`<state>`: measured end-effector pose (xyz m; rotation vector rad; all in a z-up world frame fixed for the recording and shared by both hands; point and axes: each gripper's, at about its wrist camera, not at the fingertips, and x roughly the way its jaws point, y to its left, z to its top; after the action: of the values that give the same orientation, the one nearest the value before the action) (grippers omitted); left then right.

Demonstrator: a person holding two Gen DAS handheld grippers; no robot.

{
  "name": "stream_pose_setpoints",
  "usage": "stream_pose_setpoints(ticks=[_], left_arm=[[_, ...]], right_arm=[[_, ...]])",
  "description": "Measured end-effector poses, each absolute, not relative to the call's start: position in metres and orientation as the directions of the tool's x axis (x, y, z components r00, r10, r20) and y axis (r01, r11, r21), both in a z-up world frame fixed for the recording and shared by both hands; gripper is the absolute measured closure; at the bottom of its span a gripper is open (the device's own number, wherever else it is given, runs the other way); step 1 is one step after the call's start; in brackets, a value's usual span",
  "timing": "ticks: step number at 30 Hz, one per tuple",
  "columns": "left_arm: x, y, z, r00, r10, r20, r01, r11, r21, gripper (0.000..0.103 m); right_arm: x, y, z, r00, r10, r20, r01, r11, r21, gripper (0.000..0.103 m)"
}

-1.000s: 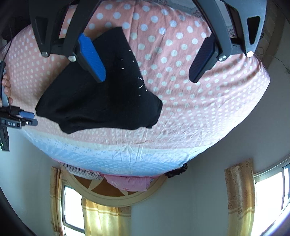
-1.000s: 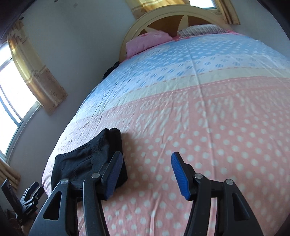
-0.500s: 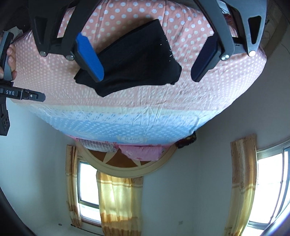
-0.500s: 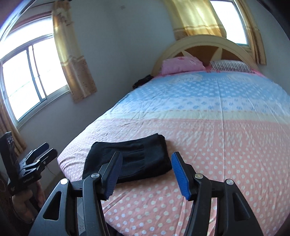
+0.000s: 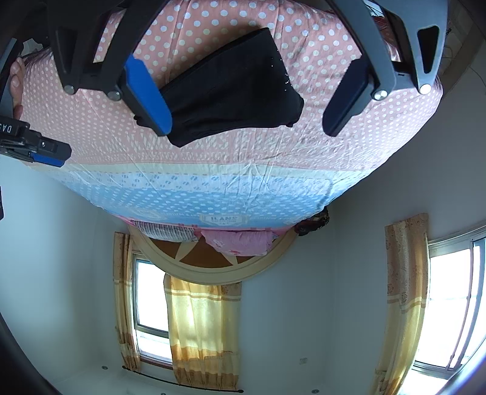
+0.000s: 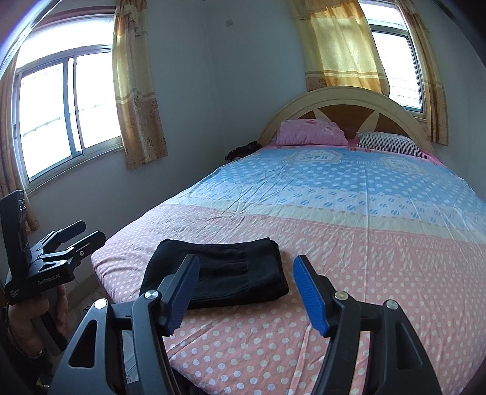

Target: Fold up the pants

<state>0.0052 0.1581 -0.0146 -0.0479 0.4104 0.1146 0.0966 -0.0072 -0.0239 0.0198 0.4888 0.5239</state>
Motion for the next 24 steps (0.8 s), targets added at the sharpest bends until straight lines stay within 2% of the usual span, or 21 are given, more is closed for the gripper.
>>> stream_pose_setpoints(ticks=[24], left_arm=[[0.0004, 0.1591, -0.0147, 0.911, 0.119, -0.394, -0.138, 0.99, -0.019, 0.001]], right_arm=[[0.0886, -0.005, -0.0253, 0.757, 0.487, -0.435, -0.485, 0.866, 0.124, 0.037]])
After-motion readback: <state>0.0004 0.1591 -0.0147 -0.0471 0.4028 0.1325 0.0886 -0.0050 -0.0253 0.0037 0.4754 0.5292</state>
